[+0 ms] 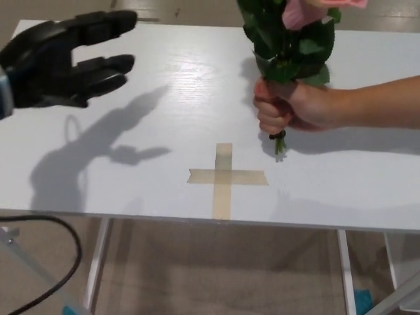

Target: Use the left hand to pick up the rose and passes it to a human.

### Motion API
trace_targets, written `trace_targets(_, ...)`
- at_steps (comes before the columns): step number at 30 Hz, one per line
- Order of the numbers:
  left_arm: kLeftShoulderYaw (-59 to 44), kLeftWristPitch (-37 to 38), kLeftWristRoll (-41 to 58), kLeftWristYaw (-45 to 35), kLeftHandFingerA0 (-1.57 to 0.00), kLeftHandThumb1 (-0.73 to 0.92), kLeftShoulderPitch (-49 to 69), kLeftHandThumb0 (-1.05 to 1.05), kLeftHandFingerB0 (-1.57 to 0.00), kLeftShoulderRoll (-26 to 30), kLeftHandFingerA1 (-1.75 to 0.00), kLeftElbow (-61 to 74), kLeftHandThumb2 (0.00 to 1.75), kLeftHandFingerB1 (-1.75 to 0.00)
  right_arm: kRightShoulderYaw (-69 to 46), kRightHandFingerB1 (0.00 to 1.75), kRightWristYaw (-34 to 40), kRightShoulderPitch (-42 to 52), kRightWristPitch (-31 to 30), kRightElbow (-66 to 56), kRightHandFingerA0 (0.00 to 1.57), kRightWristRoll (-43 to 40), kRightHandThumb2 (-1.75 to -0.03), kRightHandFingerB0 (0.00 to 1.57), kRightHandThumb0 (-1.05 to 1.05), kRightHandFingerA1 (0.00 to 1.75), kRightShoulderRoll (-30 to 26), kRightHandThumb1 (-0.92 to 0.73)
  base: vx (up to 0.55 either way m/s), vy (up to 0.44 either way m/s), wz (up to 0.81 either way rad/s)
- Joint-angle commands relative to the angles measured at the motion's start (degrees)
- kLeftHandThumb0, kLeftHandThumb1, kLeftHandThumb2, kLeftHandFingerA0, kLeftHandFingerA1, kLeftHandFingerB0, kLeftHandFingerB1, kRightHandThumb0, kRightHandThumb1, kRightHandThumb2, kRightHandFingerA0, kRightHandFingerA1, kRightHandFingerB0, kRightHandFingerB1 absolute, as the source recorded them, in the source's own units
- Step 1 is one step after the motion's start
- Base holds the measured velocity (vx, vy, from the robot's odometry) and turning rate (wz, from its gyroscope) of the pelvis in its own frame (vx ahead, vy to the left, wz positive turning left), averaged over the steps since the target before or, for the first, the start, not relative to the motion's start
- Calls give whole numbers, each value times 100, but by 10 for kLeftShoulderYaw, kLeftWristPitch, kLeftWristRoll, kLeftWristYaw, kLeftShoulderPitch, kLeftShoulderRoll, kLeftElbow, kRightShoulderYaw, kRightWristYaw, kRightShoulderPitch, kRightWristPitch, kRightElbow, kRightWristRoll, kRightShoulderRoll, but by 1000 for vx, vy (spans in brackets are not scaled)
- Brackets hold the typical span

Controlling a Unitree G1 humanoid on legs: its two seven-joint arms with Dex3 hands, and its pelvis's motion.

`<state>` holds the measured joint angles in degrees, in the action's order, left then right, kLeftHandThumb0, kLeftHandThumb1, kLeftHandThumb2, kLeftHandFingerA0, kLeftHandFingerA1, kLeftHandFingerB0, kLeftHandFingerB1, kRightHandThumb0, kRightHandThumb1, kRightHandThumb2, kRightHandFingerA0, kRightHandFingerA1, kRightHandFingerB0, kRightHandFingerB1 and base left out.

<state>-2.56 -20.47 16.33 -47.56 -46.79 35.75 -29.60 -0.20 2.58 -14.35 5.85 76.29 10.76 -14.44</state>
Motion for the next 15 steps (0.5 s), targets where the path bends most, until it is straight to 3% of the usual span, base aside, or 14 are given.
trace_targets(1,-66,13,28,-15,0,22,151,-34,0,46,-46,191,84,-48,2,39,-6,8,-7,5,64,3,-62,53,-36,42,-2,-72,0,0,0)
trace_targets(4,-72,4,27,-12,0,22,160,-34,0,44,-46,208,84,-48,2,39,-6,8,-7,5,64,3,-62,53,-36,42,-2,-72,0,0,0)
trace_targets(5,-125,38,53,-43,-42,50,260,-50,-31,54,-38,295,56,-31,3,38,-6,10,-7,6,64,5,-62,52,-36,42,-4,-72,0,0,0)
trace_targets(8,-183,51,84,-78,-46,51,372,-47,-36,53,-40,388,56,-32,4,38,-7,21,-7,7,64,6,-62,52,-36,42,-4,-72,0,0,0)
trace_targets(12,-191,44,87,-76,-46,51,386,-47,-36,51,-40,405,56,-32,4,38,-7,21,-7,7,64,6,-62,52,-36,42,-4,-72,0,0,0)
trace_targets(13,-241,51,125,-119,-49,53,487,-41,-41,38,-41,463,56,-34,4,38,-6,22,-9,8,63,6,-62,52,-36,42,-4,-72,0,0,0)
trace_targets(15,-268,56,149,-151,-51,53,562,-36,-42,23,-43,498,56,-35,4,38,-5,35,-7,9,63,6,-62,52,-36,42,-4,-72,0,0,0)
